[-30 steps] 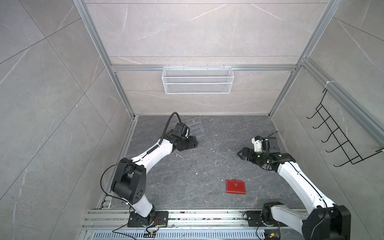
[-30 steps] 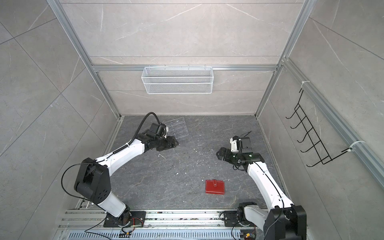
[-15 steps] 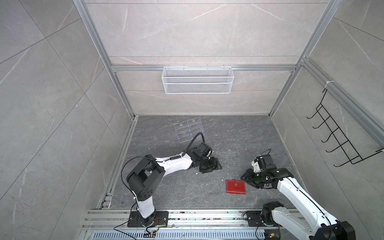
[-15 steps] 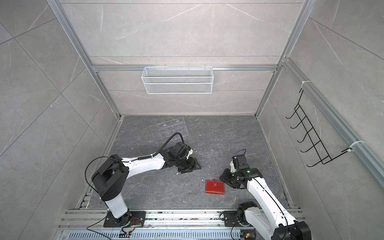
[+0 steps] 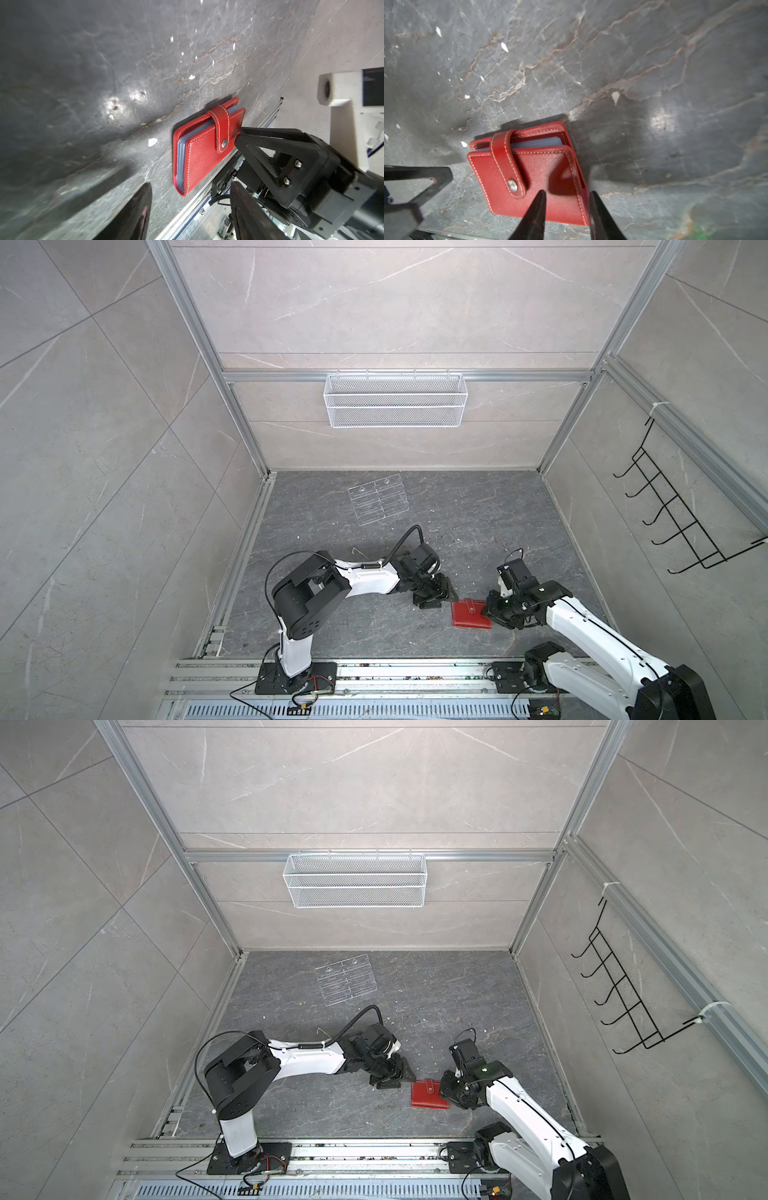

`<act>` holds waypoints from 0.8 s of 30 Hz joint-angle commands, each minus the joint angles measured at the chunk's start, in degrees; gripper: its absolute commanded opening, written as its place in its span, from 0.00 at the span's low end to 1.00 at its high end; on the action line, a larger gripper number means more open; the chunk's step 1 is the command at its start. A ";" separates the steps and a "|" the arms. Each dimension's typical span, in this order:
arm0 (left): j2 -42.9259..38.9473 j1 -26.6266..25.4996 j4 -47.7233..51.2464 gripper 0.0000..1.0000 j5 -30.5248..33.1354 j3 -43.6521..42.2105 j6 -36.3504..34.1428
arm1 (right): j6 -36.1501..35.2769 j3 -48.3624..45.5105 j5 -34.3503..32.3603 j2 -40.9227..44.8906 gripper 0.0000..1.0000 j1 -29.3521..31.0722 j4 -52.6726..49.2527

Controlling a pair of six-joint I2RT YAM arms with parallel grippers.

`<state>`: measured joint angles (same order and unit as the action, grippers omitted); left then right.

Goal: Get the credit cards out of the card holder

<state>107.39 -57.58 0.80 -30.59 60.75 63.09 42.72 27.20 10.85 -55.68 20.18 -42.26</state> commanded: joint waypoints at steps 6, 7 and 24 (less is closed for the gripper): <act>3.99 -3.27 -10.25 0.55 -0.92 -3.83 8.27 | 4.91 -1.59 -2.51 -2.84 0.33 5.76 4.06; 4.31 -3.56 -11.15 0.54 -0.95 -4.03 8.78 | 5.91 -2.07 -2.65 -3.62 0.33 7.07 5.13; 0.00 -3.80 -5.03 0.00 3.58 -3.61 2.30 | 17.31 -1.77 -6.89 -6.89 0.33 21.60 14.04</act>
<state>108.31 -60.62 -8.29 -28.56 54.78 68.75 57.04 26.59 -2.48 -60.64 39.79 -35.31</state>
